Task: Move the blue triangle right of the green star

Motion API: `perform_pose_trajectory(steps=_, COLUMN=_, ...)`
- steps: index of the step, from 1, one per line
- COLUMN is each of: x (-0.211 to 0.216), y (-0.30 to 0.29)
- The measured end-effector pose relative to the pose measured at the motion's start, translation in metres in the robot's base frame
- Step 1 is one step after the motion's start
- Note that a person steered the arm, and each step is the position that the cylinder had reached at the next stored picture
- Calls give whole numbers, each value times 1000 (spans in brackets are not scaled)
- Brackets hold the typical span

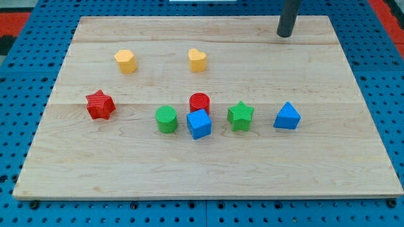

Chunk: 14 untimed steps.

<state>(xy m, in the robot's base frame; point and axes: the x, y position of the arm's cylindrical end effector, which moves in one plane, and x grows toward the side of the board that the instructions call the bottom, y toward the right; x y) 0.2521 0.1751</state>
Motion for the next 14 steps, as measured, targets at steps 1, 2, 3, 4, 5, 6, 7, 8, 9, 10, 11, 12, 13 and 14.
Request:
perform_pose_trajectory(steps=1, x=0, y=0)
perform_pose_trajectory(steps=2, x=-1, y=-6)
perform_pose_trajectory(steps=3, x=48, y=-24)
perform_pose_trajectory(steps=4, x=51, y=-25)
perform_pose_trajectory(steps=5, x=51, y=-27)
perform_pose_trajectory(steps=6, x=51, y=-27)
perform_pose_trajectory(steps=7, x=51, y=-27)
perform_pose_trajectory(steps=8, x=58, y=-32)
perform_pose_trajectory(steps=9, x=79, y=-35)
perform_pose_trajectory(steps=10, x=98, y=-30)
perform_pose_trajectory(steps=11, x=139, y=-20)
perform_pose_trajectory(steps=12, x=142, y=-11)
perform_pose_trajectory(steps=13, x=142, y=20)
perform_pose_trajectory(steps=14, x=142, y=19)
